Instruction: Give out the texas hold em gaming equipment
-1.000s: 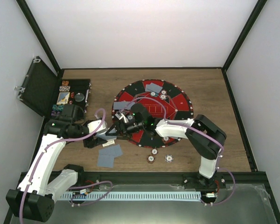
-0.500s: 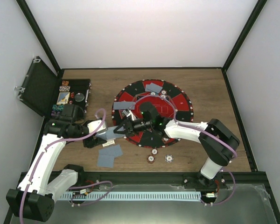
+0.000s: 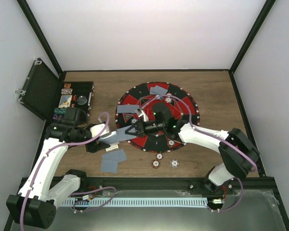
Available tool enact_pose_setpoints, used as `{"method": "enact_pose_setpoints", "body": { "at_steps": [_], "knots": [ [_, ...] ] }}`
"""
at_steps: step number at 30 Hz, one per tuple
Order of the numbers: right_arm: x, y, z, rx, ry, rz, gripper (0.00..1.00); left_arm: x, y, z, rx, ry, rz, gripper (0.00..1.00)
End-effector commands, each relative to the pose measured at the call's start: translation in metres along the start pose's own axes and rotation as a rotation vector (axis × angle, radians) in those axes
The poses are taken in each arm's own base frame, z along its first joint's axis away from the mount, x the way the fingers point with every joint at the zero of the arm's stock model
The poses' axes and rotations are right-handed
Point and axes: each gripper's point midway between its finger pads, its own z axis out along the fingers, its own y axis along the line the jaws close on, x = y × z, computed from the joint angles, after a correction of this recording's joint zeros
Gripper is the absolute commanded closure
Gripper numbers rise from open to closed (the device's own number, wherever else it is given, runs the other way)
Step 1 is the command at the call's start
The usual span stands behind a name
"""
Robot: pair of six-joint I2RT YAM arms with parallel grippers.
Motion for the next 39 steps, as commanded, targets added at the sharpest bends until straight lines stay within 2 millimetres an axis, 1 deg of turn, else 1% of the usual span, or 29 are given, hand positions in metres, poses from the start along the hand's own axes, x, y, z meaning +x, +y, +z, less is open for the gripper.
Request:
{"method": "enact_pose_setpoints", "body": {
  "at_steps": [1,3,5,8,11,13,15,18,21,25,27,28,31,32,35,39],
  "knots": [
    [-0.006,-0.018,-0.031,0.077,-0.062,0.014,0.99,-0.013,-0.001,-0.005,0.003,-0.052,0.039,0.96],
    [-0.009,-0.027,-0.051,0.099,-0.096,0.025,0.99,-0.012,-0.001,-0.004,0.004,-0.051,0.038,0.96],
    [-0.013,-0.040,-0.074,0.124,-0.140,0.041,0.99,-0.011,-0.001,-0.004,0.006,-0.050,0.036,0.96],
    [-0.016,-0.073,-0.115,0.191,-0.216,0.095,0.99,-0.012,-0.001,-0.003,0.007,-0.050,0.037,0.96],
    [-0.012,-0.110,-0.152,0.247,-0.287,0.166,0.99,-0.012,-0.001,-0.003,0.010,-0.052,0.037,0.96],
    [-0.007,-0.134,-0.173,0.288,-0.326,0.221,0.99,-0.012,-0.001,-0.003,0.011,-0.052,0.035,0.96],
    [-0.003,-0.150,-0.187,0.298,-0.355,0.269,0.99,-0.011,-0.001,-0.003,0.010,-0.051,0.036,0.96],
    [0.000,-0.169,-0.203,0.327,-0.393,0.319,0.99,-0.011,-0.001,-0.003,0.007,-0.048,0.036,0.96],
    [0.002,-0.184,-0.212,0.386,-0.415,0.349,0.96,-0.010,-0.001,-0.003,0.003,-0.045,0.038,0.96],
    [0.004,-0.205,-0.219,0.489,-0.428,0.383,0.88,-0.010,-0.001,-0.003,0.001,-0.045,0.041,0.96],
    [0.006,-0.212,-0.221,0.522,-0.424,0.399,0.80,-0.010,-0.001,-0.003,0.002,-0.044,0.039,0.96],
    [0.008,-0.214,-0.222,0.531,-0.421,0.406,0.76,-0.009,-0.001,-0.003,0.002,-0.043,0.039,0.96],
    [0.008,-0.218,-0.227,0.574,-0.433,0.415,0.53,-0.010,-0.001,-0.004,0.003,-0.045,0.041,0.96],
    [0.007,-0.218,-0.230,0.594,-0.442,0.415,0.48,-0.010,-0.001,-0.004,0.003,-0.045,0.042,0.96],
    [0.004,-0.217,-0.243,0.670,-0.480,0.418,0.41,-0.010,-0.002,-0.004,0.005,-0.044,0.039,0.96],
    [-0.006,-0.207,-0.268,0.778,-0.561,0.413,0.34,-0.010,-0.002,-0.004,0.003,-0.045,0.041,0.96]
  ]
}}
